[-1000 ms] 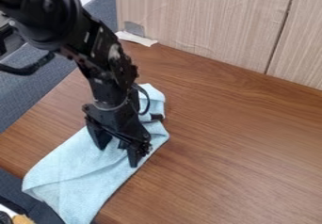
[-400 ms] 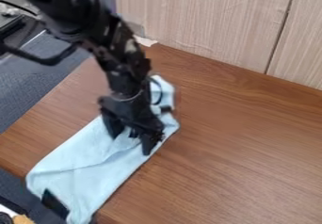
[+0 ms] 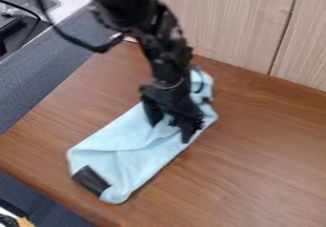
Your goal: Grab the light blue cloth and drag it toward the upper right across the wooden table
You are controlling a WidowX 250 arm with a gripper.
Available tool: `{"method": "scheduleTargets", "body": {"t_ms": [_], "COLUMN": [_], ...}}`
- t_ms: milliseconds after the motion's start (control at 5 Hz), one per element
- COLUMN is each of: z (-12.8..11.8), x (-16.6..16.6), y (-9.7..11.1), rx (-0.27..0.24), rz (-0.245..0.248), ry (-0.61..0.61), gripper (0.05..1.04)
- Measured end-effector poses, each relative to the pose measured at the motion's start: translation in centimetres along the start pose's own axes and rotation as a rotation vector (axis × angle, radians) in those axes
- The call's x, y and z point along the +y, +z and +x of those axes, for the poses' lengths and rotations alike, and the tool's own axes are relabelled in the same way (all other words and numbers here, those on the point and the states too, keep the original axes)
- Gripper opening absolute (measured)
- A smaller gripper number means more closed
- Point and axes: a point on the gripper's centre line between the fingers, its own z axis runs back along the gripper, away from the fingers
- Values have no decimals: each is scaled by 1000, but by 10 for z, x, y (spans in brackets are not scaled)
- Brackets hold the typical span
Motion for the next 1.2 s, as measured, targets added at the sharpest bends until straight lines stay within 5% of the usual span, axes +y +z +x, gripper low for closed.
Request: {"method": "scheduleTargets", "body": {"t_ms": [400, 1200], "z": [20, 25], "x": [-18, -9], "y": [-2, 116], "rx": [-14, -204], "rz": [-26, -35], "ry": [-21, -1], "gripper": [999, 999]}}
